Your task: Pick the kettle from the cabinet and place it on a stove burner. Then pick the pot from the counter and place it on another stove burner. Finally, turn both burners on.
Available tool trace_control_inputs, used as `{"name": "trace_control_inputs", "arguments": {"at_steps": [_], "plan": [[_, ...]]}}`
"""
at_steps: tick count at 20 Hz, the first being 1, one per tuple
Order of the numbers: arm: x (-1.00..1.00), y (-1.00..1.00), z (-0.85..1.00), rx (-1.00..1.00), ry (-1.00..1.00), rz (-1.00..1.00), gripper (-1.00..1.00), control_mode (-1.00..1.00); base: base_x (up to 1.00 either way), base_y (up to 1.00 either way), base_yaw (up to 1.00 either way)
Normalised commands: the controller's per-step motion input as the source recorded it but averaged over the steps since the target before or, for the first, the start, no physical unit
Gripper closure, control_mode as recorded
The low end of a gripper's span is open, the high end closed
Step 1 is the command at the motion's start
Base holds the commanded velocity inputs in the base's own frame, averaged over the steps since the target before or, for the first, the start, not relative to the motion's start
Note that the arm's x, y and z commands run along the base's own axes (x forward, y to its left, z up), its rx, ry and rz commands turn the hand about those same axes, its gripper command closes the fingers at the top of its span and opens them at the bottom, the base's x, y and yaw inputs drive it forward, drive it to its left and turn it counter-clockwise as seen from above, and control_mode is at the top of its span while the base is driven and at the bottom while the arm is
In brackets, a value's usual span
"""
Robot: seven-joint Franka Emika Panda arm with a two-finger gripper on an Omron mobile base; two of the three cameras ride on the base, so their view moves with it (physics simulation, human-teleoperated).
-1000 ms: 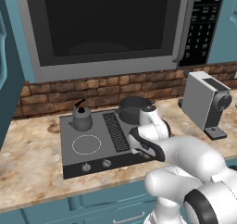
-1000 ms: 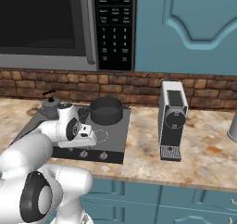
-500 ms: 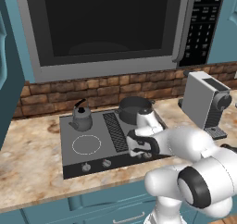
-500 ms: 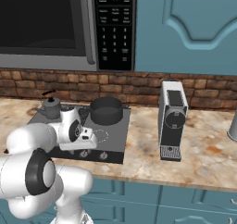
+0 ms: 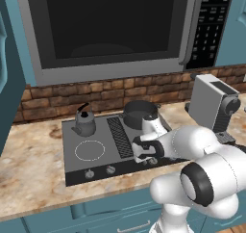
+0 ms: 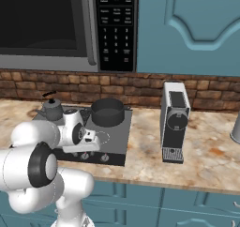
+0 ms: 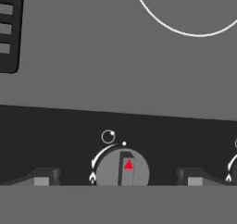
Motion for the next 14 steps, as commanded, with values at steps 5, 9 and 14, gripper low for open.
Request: {"name": "trace_control_inputs", "arguments": {"at_steps": [5,9,14], "plan": [[-0.05,-0.02,-0.10,0.00,-0.12,0.00,-1.00,-1.00,0.00,0.00,0.00],[-0.17,-0.04,-0.21,0.00,-0.10,0.00,-1.00,-1.00,0.00,0.00,0.00],[-0.30,-0.14,-0.37,0.01,-0.05,-0.01,-1.00,-1.00,0.00,0.00,0.00]]}}
